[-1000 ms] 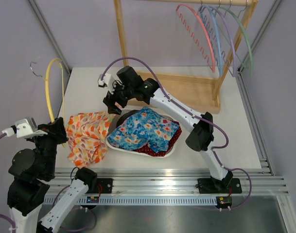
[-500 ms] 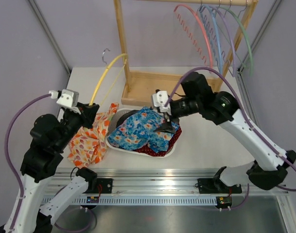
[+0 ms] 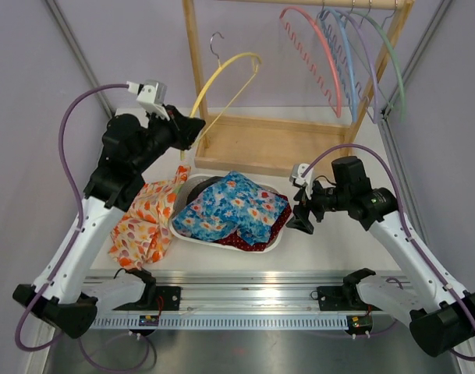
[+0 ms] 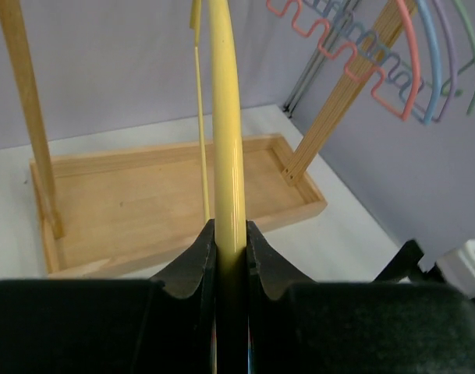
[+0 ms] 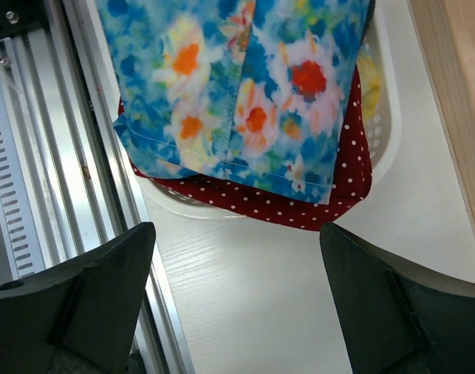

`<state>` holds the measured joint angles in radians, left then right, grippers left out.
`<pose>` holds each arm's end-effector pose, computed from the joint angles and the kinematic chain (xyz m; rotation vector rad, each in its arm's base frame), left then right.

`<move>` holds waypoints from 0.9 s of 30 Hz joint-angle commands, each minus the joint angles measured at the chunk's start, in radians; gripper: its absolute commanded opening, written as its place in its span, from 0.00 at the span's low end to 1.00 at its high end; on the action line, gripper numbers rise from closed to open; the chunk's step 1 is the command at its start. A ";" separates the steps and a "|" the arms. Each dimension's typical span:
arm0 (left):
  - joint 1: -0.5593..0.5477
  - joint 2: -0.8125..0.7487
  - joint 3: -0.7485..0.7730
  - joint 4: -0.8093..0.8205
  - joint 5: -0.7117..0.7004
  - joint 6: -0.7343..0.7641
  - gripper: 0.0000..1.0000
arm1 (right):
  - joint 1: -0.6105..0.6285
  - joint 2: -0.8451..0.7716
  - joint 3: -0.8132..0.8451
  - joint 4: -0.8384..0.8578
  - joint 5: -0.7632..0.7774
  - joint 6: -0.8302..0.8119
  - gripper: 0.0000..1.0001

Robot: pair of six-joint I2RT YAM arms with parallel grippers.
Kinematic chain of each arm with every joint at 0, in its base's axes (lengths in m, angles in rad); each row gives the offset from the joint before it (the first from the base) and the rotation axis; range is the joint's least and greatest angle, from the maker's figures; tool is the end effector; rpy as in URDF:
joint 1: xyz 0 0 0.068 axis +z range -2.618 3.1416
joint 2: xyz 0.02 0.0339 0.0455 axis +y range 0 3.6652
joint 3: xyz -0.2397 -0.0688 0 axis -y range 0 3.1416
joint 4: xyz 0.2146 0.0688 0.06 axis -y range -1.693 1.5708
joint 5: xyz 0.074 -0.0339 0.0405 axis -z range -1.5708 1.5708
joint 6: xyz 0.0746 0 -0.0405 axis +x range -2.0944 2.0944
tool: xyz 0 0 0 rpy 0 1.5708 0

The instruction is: Remove the skirt from the hanger

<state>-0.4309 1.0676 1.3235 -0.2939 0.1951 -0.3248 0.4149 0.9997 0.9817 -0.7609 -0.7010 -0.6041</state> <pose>0.2156 -0.1150 0.4303 0.2429 1.6410 -0.7368 0.1630 0.1244 0.2793 -1.3677 1.7580 0.7144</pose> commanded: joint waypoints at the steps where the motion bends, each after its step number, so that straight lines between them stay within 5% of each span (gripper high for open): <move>1: 0.000 0.084 0.120 0.265 -0.014 -0.114 0.00 | -0.037 -0.024 -0.009 0.124 -0.008 0.047 0.94; 13: 0.000 0.405 0.442 0.226 -0.125 -0.192 0.00 | -0.091 -0.055 -0.052 0.137 0.001 0.014 0.95; 27: 0.001 0.572 0.585 0.111 -0.102 -0.166 0.00 | -0.093 -0.052 -0.067 0.127 -0.025 -0.006 0.97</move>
<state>-0.4305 1.6375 1.8698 -0.2016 0.0986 -0.5041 0.3305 0.9569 0.9138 -0.6613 -0.7013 -0.5884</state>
